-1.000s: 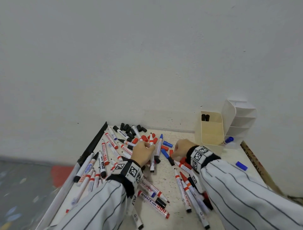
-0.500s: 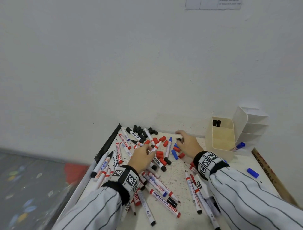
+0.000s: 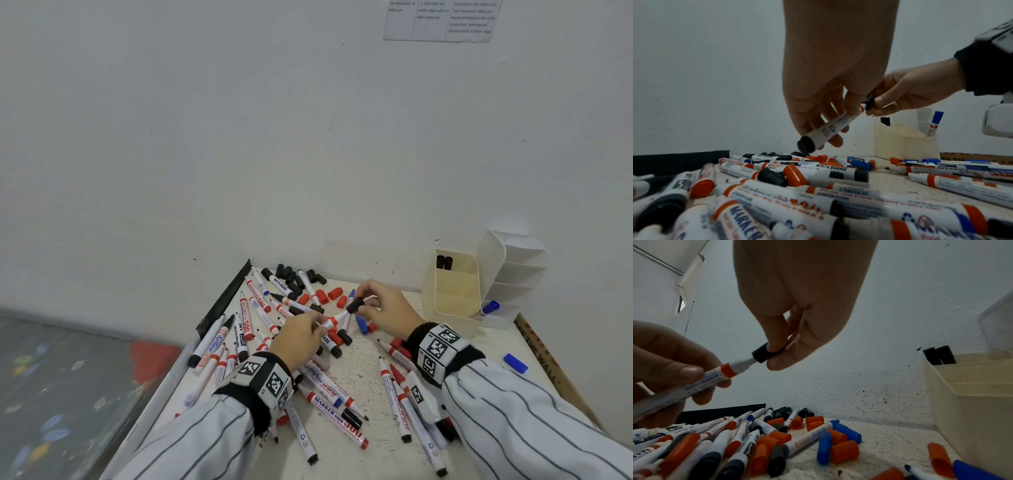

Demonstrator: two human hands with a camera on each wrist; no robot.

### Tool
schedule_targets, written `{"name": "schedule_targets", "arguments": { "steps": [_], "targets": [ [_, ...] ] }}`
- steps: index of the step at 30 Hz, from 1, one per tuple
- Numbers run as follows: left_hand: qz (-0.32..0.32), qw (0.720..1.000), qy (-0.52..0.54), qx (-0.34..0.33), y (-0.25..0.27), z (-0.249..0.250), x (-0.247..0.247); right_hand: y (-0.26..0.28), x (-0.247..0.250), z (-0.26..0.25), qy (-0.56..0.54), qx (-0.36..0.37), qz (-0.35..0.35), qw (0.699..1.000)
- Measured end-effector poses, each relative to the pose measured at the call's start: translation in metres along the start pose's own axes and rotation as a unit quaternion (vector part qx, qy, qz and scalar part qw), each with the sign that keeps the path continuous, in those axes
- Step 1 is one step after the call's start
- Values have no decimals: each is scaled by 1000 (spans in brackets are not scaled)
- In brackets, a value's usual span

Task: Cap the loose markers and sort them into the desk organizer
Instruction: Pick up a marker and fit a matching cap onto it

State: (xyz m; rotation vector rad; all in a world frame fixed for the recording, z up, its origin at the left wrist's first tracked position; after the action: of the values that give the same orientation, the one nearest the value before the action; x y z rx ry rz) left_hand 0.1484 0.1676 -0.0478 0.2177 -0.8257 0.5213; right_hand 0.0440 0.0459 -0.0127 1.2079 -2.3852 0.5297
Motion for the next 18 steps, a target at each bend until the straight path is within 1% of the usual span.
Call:
{"name": "schedule_targets", "arguments": {
  "steps": [6,8,11,15,18],
  "targets": [
    [1,1000,7,-30,4,15,-3,9,-3,1,18,-13,-25,999],
    [6,998,16,-59,7,23,-2,12,-3,1,43,-28,-20,998],
    [30,993,-7,-110,12,34,-1,15,4,0,85,-46,20,995],
    [86,989,-6,-122,13,43,4,22,13,0,60,-72,64,994],
    [122,980,-60,-143,14,54,4,25,21,2,38,-93,103,990]
  ]
}}
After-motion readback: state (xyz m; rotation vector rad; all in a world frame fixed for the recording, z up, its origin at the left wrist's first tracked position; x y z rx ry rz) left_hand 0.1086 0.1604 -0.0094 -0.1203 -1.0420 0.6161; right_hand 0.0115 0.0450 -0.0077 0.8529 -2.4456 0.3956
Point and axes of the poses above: each hand's wrist, its own y-axis away from the middle knuckle, its own x-axis out of the back of the hand, z = x × y, the point moved 7 cm from there along -y, towards the middle knuckle, and after that the axes turned 3 degrees about -y, right-handed, at the moved point
